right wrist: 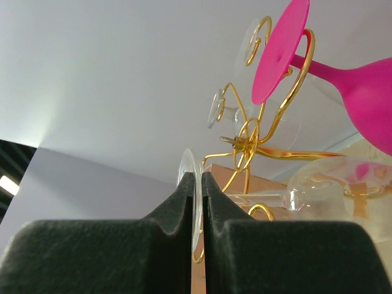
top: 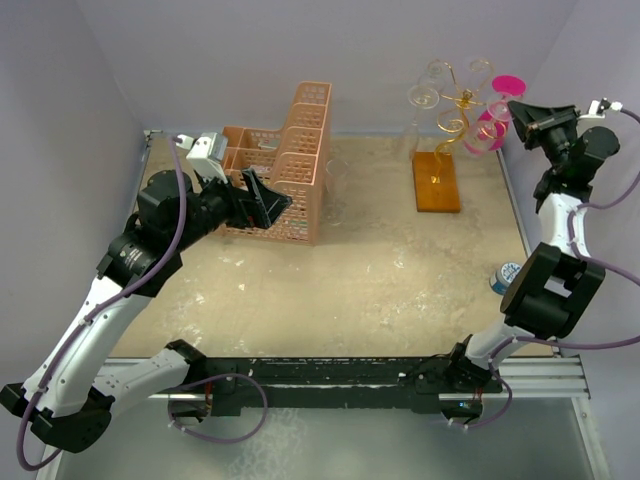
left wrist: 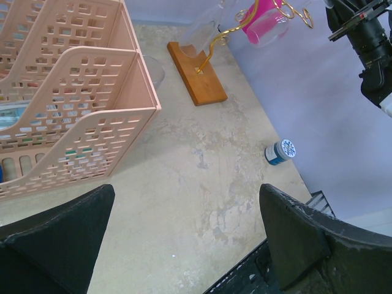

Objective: Take the wine glass off the wine glass rack
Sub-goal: Pick up the wine glass from the wine rack.

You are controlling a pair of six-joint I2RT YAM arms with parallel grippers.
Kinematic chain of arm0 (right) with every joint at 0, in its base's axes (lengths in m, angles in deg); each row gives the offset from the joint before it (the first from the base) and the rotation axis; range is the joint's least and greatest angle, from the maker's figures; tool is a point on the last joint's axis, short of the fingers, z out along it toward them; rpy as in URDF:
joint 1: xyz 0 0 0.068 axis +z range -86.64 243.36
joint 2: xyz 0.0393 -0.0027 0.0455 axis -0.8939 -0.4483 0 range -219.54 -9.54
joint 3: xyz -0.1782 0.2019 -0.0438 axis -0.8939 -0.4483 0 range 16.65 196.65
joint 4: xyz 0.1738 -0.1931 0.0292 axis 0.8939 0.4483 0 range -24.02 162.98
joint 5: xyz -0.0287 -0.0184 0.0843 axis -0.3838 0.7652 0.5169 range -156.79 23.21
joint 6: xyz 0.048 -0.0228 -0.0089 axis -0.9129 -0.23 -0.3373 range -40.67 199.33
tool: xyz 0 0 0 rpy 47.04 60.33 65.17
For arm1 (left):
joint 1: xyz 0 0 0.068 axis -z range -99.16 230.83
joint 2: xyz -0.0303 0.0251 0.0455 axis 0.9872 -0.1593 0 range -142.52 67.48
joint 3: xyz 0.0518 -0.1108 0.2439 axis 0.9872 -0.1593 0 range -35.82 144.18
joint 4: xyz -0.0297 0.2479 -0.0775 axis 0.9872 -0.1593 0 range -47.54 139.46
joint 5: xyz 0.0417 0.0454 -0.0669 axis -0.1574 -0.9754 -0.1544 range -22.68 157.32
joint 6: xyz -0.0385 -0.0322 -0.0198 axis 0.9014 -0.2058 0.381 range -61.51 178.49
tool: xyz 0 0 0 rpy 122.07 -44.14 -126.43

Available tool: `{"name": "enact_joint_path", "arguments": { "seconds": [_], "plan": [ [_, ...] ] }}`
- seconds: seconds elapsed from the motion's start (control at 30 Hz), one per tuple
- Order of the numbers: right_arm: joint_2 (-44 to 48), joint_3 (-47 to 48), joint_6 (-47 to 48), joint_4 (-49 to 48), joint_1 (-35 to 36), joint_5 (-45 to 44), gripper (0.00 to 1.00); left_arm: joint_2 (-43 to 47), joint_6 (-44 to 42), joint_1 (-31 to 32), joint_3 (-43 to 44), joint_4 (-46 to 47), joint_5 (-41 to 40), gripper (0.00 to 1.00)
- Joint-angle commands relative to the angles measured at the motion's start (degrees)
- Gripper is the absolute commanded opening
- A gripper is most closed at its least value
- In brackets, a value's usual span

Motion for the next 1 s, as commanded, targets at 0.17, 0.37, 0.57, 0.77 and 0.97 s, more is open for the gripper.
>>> {"name": "enact_joint_path", "arguments": {
  "seconds": [0.17,0.37,0.57,0.77,0.97],
  "plan": [
    [1.09,7.07,0.30,2.83,-0.07,-2.57,0.00,1.16,-0.57,0.18,0.23,1.98,-0.51,0.99],
    [1.12,8.53,2.11,6.83,-0.52,-5.13,0.00,1.17,-0.57,0.18,0.43,1.85,-0.59,0.99],
    [0.94,7.29,1.99,7.02,-1.71,-4.12,0.00,1.43,-0.48,0.18,0.53,1.46,-0.79,0.99],
    [2.76,5.32,2.91,7.23,-4.33,-3.54,0.00,1.52,-0.24,0.18,0.48,1.50,-0.82,0.99],
    [6.89,0.92,5.58,9.55,-8.59,-1.46,0.00,1.37,0.22,0.18,0.36,1.68,-0.27,0.99]
  ]
}}
